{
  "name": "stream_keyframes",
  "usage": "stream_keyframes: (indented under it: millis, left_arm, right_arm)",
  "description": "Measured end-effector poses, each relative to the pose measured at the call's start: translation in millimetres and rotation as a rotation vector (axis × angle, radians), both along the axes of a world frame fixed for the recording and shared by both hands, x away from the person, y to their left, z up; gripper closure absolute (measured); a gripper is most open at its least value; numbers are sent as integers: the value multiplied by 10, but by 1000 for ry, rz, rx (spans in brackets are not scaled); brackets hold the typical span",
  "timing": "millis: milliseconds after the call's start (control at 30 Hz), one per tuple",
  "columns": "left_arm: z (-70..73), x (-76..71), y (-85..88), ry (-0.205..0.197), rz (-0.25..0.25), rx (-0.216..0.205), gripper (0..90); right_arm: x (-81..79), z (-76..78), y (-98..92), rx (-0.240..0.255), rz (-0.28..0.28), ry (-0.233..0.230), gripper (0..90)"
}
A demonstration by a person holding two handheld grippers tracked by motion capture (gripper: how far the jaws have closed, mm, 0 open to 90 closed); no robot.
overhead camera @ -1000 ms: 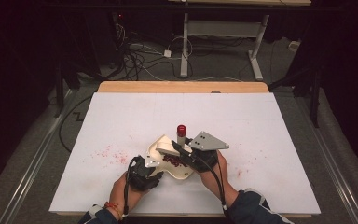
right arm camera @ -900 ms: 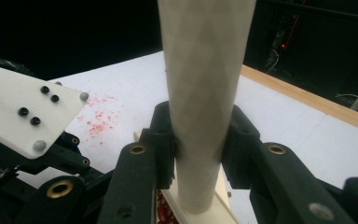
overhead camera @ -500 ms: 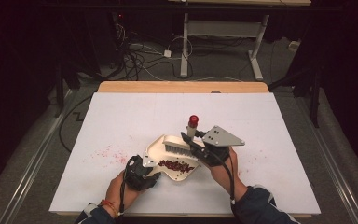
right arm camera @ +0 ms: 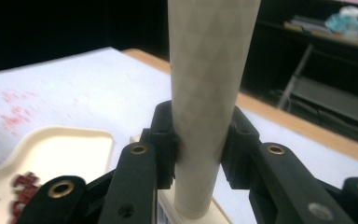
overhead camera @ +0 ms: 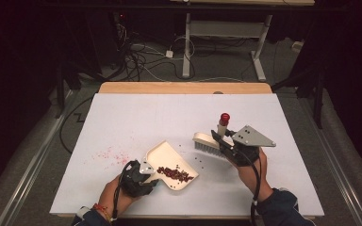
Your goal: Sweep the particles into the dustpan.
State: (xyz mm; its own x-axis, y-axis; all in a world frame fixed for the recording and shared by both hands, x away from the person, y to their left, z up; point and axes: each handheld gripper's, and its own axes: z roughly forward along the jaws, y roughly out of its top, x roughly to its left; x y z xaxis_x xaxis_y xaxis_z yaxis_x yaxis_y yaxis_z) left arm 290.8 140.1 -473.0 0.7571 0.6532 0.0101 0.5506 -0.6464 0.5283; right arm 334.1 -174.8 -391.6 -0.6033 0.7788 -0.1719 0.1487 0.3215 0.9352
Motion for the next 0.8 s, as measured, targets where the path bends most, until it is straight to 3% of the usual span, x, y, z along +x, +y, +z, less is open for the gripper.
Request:
stream_keyframes:
  millis: [100, 233, 300, 333, 433, 533, 667, 800]
  left_arm:
    - [1, -31, -47, 6, -13, -2, 632]
    - [-8, -52, -112, 8, -18, 1, 631]
    - [-17, -53, -148, 3, -16, 4, 631]
    - [-23, -49, -168, 3, -14, 8, 630]
    - [-28, -32, -182, 4, -9, 4, 631]
    - [-29, -23, -178, 7, -13, 1, 630]
    - [-30, -17, -173, 6, -15, -1, 631]
    - [-22, -22, -172, 6, -15, 4, 631]
  right_arm:
    - [-18, -66, -44, -19, -15, 26, 703]
    - [-104, -122, -13, -42, 9, 46, 703]
    - [-155, -117, 35, -49, 31, 43, 703]
    - [-182, -107, 86, -25, 69, 61, 704]
    - [-208, -114, 151, -6, 113, 90, 704]
    - [-264, -120, 248, -20, 138, 71, 704]
    - [-280, -54, 215, 28, 168, 69, 704]
    - [-324, 53, 83, 13, 114, 11, 704]
